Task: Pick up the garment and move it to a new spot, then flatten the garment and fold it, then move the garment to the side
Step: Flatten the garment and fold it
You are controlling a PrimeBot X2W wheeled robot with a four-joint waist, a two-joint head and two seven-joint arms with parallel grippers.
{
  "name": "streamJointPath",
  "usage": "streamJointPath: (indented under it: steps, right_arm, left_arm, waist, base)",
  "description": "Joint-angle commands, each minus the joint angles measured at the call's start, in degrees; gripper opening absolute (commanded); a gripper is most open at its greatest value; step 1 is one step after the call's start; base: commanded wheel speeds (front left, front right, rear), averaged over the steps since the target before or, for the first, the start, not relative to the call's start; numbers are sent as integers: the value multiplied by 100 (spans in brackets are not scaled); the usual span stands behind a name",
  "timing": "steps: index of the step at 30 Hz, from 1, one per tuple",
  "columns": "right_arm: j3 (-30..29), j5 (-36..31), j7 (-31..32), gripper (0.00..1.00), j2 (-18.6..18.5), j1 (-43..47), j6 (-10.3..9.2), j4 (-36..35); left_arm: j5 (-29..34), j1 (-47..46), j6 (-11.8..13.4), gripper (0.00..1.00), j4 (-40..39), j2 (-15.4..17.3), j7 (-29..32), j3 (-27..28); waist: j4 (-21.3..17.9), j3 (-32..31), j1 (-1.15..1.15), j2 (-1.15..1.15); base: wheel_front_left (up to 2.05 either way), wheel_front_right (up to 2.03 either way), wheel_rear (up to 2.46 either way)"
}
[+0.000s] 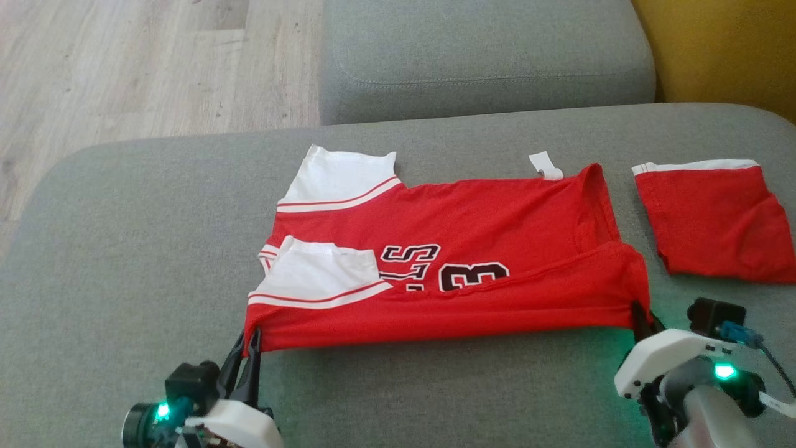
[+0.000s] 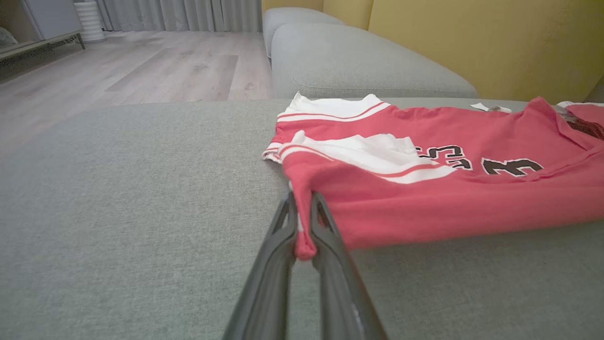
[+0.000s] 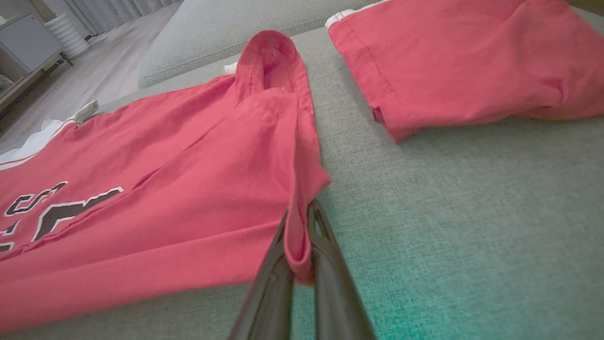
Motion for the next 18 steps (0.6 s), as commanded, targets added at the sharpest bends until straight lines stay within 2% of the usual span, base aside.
streamJointPath:
  steps: [1, 8, 9, 10, 11, 12, 13, 14, 15, 16, 18]
  right_arm:
    - [80, 43, 104, 0, -29, -17, -5, -470]
    - [145, 248, 498, 0, -29, 512, -5, -1408]
    - [120, 217, 511, 44, -29, 583, -5, -1546]
    - [92, 176, 525, 94, -29, 648, -5, -1675]
    - [77, 196, 542, 100, -29, 701, -5, -1793]
    - [98, 220, 532, 100, -29, 745, -5, -1920]
    - [126, 248, 514, 100, -29, 782, -5, -2049]
    - [167, 282, 483, 100, -29, 812, -5, -2181]
    - [195, 325, 443, 100, -29, 835, -5, -2305]
    - [221, 360, 381, 100, -29, 848, -5, -2427]
    - [271, 390, 217, 100, -29, 859, -5, -2673]
  left_arm:
    - [-25, -138, 19, 0, -332, 152, 51, 161]
    - [-10, -20, 71, 0, -599, 134, 219, 50]
    - [5, -23, 87, 0, -613, 138, 225, 35]
    - [8, -29, 104, 0, -622, 136, 225, 30]
    - [3, -38, 121, 0, -625, 129, 222, 32]
    - [0, -50, 138, 7, -627, 124, 213, 34]
    - [1, -63, 158, 31, -627, 123, 193, 38]
    - [2, -72, 179, 69, -622, 123, 169, 44]
    - [3, -80, 198, 94, -614, 122, 148, 47]
    - [3, -85, 216, 100, -602, 120, 131, 48]
    - [12, -107, 256, 100, -585, 123, 95, 52]
  waist:
    - [7, 1, 1, 0]
    - [-3, 31, 1, 0]
    - [-8, 40, 1, 0]
    - [-14, 50, 1, 0]
    - [-19, 61, 1, 0]
    - [-28, 77, 1, 0]
    - [-38, 90, 1, 0]
    - [-55, 105, 1, 0]
    - [-71, 118, 1, 0]
    - [-89, 133, 1, 0]
    - [-123, 168, 1, 0]
  base:
    - [0, 0, 0]
    - [0, 0, 0]
    - [0, 0, 0]
    - [0, 0, 0]
    - [0, 0, 0]
    - [0, 0, 0]
    - [0, 0, 0]
    - [0, 0, 0]
    - [0, 0, 0]
    - [0, 0, 0]
    - [0, 0, 0]
